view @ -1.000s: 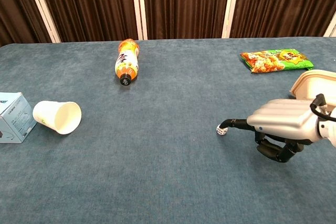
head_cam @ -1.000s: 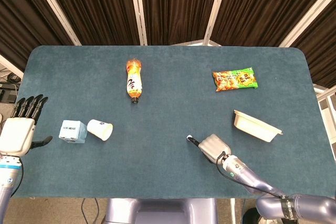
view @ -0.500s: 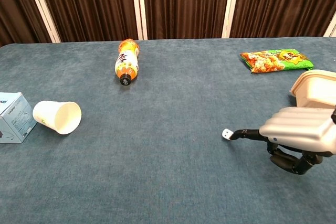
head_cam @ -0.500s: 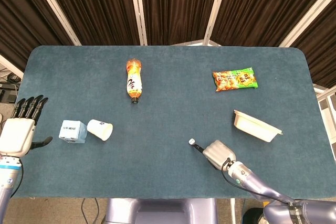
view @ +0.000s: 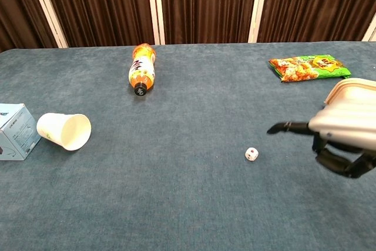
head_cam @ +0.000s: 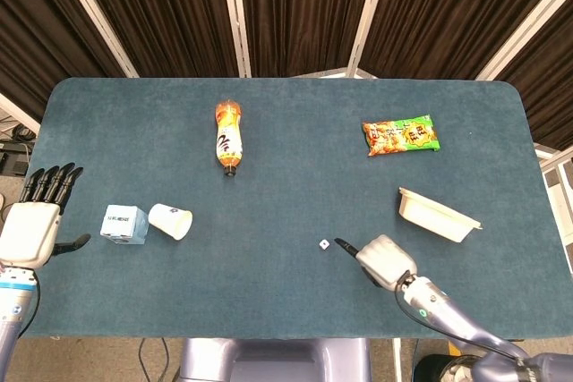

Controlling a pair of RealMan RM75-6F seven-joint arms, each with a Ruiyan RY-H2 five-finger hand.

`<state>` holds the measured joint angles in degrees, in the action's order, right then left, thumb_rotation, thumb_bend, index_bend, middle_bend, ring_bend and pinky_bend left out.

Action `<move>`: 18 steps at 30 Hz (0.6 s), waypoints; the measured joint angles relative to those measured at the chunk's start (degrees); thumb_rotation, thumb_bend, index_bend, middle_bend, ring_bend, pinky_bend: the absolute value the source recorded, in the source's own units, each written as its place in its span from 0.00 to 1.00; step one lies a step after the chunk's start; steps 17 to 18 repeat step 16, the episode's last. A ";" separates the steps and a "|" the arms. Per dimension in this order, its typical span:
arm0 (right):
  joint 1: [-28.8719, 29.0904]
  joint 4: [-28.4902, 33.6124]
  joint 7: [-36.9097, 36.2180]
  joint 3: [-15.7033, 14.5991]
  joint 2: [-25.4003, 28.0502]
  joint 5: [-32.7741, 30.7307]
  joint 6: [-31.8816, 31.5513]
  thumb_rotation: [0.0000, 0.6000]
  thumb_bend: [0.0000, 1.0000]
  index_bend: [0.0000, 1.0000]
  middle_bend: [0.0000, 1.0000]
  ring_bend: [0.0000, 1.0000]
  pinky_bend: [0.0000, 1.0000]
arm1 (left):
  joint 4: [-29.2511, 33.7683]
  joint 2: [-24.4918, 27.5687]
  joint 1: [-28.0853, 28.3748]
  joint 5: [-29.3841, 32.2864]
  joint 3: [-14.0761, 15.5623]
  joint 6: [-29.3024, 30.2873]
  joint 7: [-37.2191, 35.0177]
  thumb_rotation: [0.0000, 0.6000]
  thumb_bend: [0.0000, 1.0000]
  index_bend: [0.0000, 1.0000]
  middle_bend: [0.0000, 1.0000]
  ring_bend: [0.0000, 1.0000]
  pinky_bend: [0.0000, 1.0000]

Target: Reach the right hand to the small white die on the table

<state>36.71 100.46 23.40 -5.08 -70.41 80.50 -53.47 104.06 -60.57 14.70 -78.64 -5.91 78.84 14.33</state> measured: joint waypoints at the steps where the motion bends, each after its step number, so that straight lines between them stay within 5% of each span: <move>1: -0.47 0.41 -0.54 -0.05 0.79 1.08 -1.36 1.00 0.65 0.03 0.77 0.79 1.00 | 0.01 0.02 -0.07 -0.19 0.04 0.18 -0.02 1.00 0.00 0.00 0.00 0.00 0.00; 4: -2.33 1.13 -2.69 -0.31 3.14 5.37 -6.69 1.00 0.61 0.04 0.76 0.77 0.91 | 0.06 0.06 -0.31 -0.68 0.13 0.73 -0.05 1.00 0.00 0.00 0.00 0.00 0.00; 7: -4.57 0.50 -5.25 -0.46 4.53 9.59 -12.95 1.00 0.44 0.03 0.65 0.62 0.66 | 0.13 0.08 -0.68 -1.35 0.31 1.45 -0.10 1.00 0.00 0.00 0.00 0.00 0.00; 10: -7.38 -1.58 -8.03 -0.25 5.04 12.81 -20.34 1.00 0.17 0.03 0.44 0.35 0.30 | 0.21 0.07 -1.20 -2.21 0.67 2.31 0.00 1.00 0.00 0.00 0.00 0.00 0.00; 12: -9.80 -3.66 -10.29 0.17 5.02 14.22 -25.98 1.00 0.03 0.03 0.21 0.10 0.07 | 0.23 0.02 -1.60 -2.81 0.98 2.89 0.09 1.00 0.00 0.00 0.00 0.00 0.00; 15: -14.13 -6.74 -14.16 1.06 4.72 14.88 -33.36 1.00 0.00 0.00 0.01 0.00 0.00 | 0.20 -0.10 -2.27 -3.79 1.52 3.83 0.26 1.00 0.00 0.00 0.00 0.00 0.00; 18: -15.53 -7.45 -15.28 1.33 4.65 14.76 -34.93 1.00 0.00 0.00 0.00 0.00 0.00 | 0.18 -0.15 -2.56 -4.22 1.76 4.20 0.29 1.00 0.00 0.00 0.00 0.00 0.00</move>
